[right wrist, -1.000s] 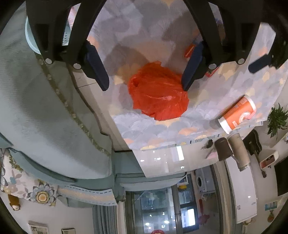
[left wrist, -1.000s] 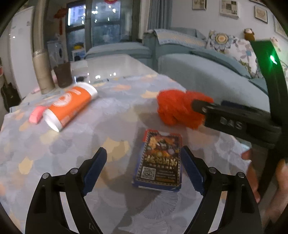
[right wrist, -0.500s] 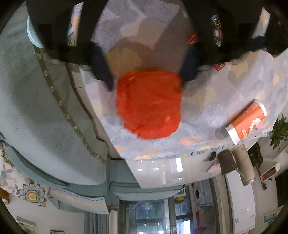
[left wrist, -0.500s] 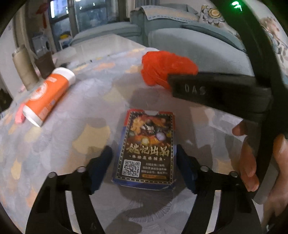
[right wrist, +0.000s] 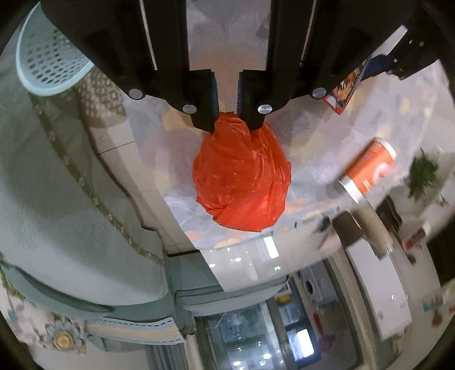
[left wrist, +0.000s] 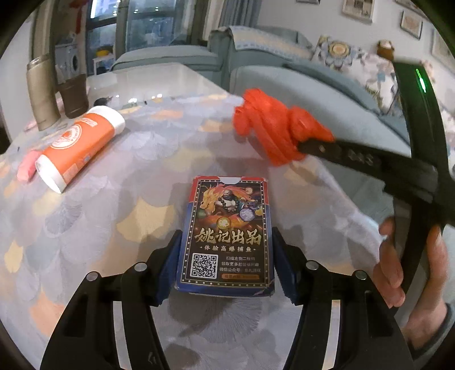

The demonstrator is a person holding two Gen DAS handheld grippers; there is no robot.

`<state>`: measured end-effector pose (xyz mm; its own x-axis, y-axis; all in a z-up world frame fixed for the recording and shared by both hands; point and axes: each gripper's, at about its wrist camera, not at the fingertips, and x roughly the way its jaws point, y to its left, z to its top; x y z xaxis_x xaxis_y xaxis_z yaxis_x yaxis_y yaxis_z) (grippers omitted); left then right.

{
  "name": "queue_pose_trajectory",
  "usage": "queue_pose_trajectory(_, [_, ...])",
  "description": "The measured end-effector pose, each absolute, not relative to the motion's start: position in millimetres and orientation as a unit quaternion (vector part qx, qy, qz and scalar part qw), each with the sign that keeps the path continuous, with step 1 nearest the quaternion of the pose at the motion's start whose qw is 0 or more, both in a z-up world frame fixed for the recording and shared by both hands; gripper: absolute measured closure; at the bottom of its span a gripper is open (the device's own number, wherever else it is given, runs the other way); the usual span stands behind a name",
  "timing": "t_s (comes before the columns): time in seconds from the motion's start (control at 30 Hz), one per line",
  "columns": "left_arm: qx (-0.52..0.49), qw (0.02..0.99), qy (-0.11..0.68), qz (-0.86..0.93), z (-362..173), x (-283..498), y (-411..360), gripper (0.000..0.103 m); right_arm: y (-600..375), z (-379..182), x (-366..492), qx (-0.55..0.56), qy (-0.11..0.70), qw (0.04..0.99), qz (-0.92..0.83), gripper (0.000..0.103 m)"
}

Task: Collect trash
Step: 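Carry the card box and red bag over the wastebasket and open both tools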

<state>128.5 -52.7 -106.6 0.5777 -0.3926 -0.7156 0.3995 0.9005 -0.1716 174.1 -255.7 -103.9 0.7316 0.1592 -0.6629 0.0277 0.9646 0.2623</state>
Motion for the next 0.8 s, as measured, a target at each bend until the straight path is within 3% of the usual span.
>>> queue_pose_trajectory(0.13, [-0.01, 0.894, 0.376, -0.245, -87.5, 120.0, -54.2, 0.045, -283.4, -92.7, 147.0, 0.171, 0.35, 0.92, 0.045, 0.095])
queue_pose_trajectory(0.5, [0.015, 0.894, 0.321, -0.313, -22.8, 82.7, -129.3, 0.045, -348.8, -45.2, 30.1, 0.113, 0.292, 0.947, -0.07, 0.095])
queue_pose_trajectory(0.8, [0.001, 0.869, 0.334, -0.365, -17.9, 47.1, -202.1, 0.045, -408.4, -46.8, -41.1, 0.125, 0.308, 0.932, -0.143, 0.094])
